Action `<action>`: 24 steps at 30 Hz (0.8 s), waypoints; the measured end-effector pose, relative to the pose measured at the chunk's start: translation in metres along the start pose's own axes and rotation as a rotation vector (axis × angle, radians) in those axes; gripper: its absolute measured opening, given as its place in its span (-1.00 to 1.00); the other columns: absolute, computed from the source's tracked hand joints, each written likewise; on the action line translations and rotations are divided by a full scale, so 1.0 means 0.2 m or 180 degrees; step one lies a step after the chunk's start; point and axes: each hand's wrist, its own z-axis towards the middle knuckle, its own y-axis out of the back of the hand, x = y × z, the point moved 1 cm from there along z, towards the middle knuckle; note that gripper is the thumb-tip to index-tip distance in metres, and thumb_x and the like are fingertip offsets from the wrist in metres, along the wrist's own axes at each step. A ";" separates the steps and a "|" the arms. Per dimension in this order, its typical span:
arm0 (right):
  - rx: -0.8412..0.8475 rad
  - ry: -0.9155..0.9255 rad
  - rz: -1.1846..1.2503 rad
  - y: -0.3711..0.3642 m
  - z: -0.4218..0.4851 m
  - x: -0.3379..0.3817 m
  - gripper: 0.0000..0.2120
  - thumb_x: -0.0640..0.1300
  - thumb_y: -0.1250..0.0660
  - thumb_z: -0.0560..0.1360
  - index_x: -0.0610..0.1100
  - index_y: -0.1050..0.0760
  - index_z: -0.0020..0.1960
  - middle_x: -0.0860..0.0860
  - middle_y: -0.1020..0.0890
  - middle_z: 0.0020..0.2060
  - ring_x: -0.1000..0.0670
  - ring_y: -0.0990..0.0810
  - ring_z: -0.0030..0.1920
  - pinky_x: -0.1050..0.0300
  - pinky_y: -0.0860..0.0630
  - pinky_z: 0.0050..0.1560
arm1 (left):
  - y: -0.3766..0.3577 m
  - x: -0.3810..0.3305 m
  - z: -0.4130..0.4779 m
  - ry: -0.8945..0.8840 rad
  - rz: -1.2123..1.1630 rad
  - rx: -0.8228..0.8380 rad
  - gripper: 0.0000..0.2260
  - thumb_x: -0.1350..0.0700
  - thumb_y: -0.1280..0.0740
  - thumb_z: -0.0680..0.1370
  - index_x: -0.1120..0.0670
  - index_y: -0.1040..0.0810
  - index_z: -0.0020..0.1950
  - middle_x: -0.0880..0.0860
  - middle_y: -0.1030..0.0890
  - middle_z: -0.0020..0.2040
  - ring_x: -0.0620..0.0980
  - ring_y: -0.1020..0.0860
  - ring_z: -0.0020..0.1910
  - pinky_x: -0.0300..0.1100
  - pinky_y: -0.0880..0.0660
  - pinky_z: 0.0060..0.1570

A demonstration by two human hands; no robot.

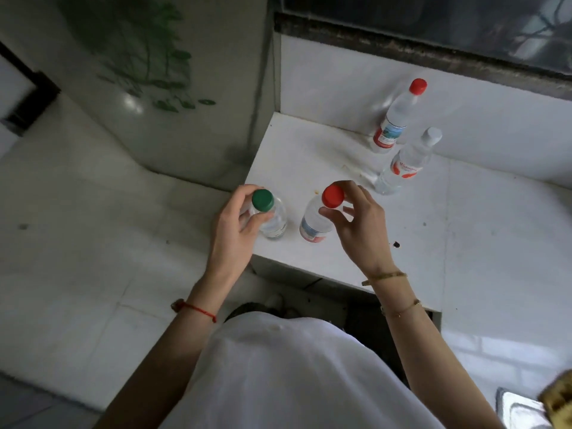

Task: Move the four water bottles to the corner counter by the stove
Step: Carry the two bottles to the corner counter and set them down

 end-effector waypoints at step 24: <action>0.2430 0.1399 0.0465 -0.88 -0.21 0.62 -0.70 -0.09 -0.39 0.46 0.13 -0.41 0.12 0.07 -0.58 0.07 0.06 -0.58 0.03 0.03 -0.59 0.11 | 0.69 0.16 -1.02 0.0938 0.0723 -0.2732 -0.73 0.25 -0.44 0.47 0.06 -0.52 0.13 -0.20 -0.61 0.04 -0.31 -0.55 0.11 -0.43 -0.50 0.05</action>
